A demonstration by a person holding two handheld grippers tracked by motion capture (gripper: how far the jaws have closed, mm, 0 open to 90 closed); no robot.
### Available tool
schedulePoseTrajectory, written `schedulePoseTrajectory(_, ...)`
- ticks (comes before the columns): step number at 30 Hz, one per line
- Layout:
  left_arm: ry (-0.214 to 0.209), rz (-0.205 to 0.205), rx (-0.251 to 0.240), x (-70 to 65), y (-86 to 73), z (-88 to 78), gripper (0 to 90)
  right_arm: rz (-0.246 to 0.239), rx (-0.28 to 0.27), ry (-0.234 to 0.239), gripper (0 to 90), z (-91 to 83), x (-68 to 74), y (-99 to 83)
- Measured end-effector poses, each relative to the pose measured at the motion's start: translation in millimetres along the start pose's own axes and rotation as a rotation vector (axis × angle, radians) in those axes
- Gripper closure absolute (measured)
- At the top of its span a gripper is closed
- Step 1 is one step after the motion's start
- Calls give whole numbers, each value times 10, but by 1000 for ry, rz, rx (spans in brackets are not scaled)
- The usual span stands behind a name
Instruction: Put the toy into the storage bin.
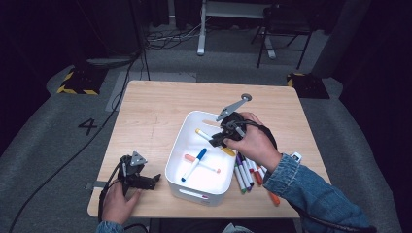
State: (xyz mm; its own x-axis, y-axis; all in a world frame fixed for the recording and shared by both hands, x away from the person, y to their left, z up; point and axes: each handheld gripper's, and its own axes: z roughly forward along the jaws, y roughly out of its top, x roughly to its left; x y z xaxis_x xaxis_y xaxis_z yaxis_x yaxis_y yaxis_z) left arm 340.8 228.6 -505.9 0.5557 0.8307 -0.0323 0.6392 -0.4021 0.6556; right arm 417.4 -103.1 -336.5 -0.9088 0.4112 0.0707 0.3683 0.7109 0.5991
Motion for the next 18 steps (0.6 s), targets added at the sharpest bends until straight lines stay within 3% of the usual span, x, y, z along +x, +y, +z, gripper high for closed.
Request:
schedulePoseTrajectory(8, -1, 1, 1, 1, 0, -1, 0, -53, 32, 4, 770, 148, 30, -37)
schedulePoseTrajectory(11, -1, 0, 0, 0, 0, 0, 0, -45, 67, 5, 770, 201, 69, -48)
schedulePoseTrajectory(18, 0, 0, 0, 0, 0, 0, 0, -87, 113, 13, 769, 346, 123, -73)
